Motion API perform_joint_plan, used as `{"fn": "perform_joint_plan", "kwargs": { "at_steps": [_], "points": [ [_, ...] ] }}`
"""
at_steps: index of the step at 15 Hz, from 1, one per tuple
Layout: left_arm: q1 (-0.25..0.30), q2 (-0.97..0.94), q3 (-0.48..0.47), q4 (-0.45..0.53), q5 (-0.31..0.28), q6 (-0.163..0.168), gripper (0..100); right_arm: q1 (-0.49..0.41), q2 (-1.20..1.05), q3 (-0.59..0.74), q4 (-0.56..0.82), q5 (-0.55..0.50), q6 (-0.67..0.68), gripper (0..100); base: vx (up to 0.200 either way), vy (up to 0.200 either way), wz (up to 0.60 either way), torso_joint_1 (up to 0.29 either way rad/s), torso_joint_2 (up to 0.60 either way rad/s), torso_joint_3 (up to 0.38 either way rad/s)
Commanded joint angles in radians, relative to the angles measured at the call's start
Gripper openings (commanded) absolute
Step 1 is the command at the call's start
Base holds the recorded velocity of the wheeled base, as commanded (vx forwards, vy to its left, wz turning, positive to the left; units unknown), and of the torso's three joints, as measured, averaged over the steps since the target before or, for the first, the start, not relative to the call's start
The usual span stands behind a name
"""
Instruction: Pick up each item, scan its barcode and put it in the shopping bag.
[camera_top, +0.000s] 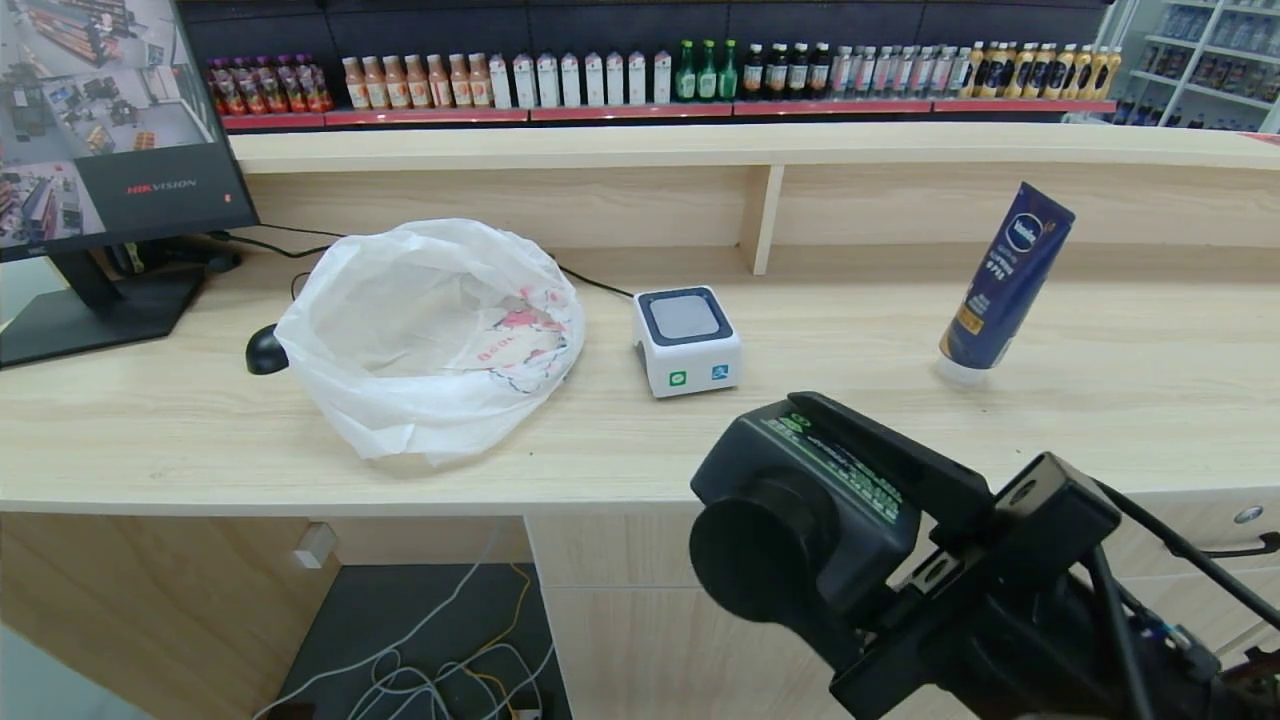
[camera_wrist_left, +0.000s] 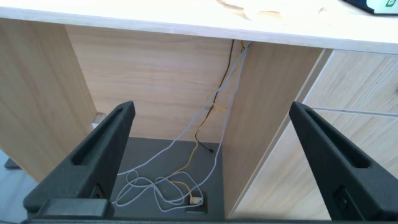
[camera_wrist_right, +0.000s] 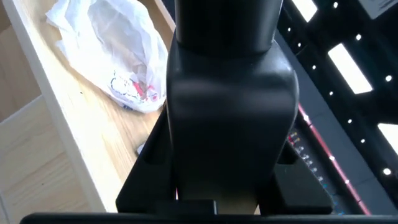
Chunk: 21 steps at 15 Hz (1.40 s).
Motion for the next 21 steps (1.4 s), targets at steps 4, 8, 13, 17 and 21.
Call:
{"fn": "perform_joint_plan", "kwargs": {
  "at_steps": [4,8,13,17,21],
  "points": [
    [0.0,0.0,0.0,0.0,0.0,-0.001,100,-0.061,-0.011,0.012,-0.001,-0.01,0.221,0,0.0,0.0,0.0,0.0,0.0,0.0],
    [0.0,0.0,0.0,0.0,0.0,-0.001,100,-0.092,-0.013,0.039,-0.001,-0.02,0.467,0,0.0,0.0,0.0,0.0,0.0,0.0],
    [0.0,0.0,0.0,0.0,0.0,-0.001,100,-0.16,-0.039,-0.056,-0.001,-0.011,0.797,0,0.0,0.0,0.0,0.0,0.0,0.0],
    [-0.001,0.0,0.0,0.0,0.0,0.001,100,-0.379,-0.031,-0.226,0.001,-0.01,0.978,0,0.0,0.0,0.0,0.0,0.0,0.0],
    [-0.001,0.0,0.0,0.0,0.0,-0.001,100,-0.449,-0.02,-0.228,0.07,0.043,1.165,0,0.0,0.0,0.0,0.0,0.0,0.0]
  ]
}}
